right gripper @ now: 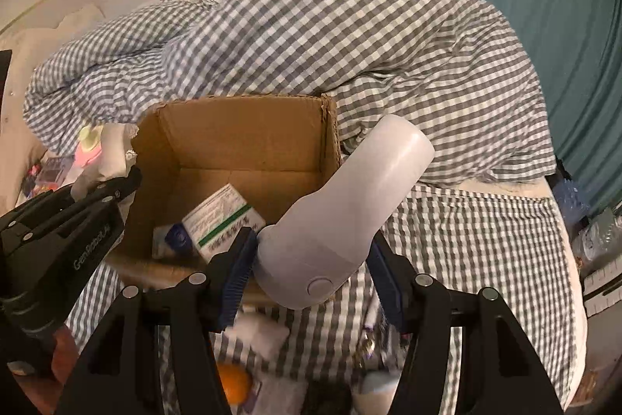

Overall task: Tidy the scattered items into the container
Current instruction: 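Release the tissue into the cardboard box with the left gripper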

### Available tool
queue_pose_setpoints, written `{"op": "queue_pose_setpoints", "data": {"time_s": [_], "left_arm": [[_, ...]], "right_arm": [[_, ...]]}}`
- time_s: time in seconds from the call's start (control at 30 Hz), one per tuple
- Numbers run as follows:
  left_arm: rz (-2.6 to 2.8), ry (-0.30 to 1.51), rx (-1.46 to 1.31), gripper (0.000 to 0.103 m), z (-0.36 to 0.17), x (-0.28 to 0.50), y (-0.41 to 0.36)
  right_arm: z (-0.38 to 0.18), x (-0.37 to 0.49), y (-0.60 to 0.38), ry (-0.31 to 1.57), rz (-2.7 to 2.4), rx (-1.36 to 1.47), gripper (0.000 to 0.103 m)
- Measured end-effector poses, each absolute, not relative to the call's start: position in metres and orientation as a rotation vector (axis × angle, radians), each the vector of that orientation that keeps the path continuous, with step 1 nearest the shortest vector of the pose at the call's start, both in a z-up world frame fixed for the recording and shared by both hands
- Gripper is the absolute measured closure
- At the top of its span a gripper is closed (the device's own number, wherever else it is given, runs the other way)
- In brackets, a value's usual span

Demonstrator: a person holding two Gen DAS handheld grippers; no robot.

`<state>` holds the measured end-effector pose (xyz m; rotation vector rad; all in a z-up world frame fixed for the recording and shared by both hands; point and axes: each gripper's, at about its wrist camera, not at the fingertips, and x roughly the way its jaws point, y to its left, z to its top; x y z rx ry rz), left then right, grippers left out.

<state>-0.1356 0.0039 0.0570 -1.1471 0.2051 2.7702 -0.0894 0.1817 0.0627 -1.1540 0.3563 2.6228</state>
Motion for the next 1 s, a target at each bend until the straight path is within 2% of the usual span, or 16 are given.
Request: {"op": "queue_pose_setpoints", "data": {"time_s": [0.07,0.1,0.13,0.17,0.2,0.23,0.37,0.57,1.0], "left_arm": [[2.767,0.204,-1.174,0.088,0.050,-0.152,0.008],[2.771,0.191,-1.189,0.081,0.046,-0.158,0.009],[2.766,0.184,-1.209,0.062,0.041,-0.164,0.010],[2.753,0.181,-1.229,0.045,0.037,-0.168,0.010],[2.755,0.189,-1.259,0.014,0.033,-0.172,0.010],[2.788,0.195,-1.291,0.002,0.029,-0.174,0.008],[2.774,0.149,-1.363,0.002,0.020,-0.180,0.002],[2.776,0.168,-1.329,0.002,0.026,-0.170,0.004],[2.781,0.172,-1.222,0.002,0.076,-0.116,0.002]], "right_arm": [[0.056,-0.099,0.187,0.361,2.622,-1.164,0.044],[0.051,-0.104,0.190,0.370,2.614,-1.167,0.039],[0.046,-0.107,0.192,0.373,2.599,-1.172,0.018],[0.042,-0.110,0.194,0.371,2.583,-1.171,0.008],[0.039,-0.110,0.195,0.363,2.567,-1.144,0.008],[0.037,-0.110,0.195,0.347,2.560,-1.131,0.008],[0.033,-0.107,0.200,0.346,2.553,-1.149,0.008],[0.043,-0.097,0.201,0.336,2.547,-1.134,0.008],[0.098,-0.031,0.185,0.295,2.582,-1.034,0.008]]}}
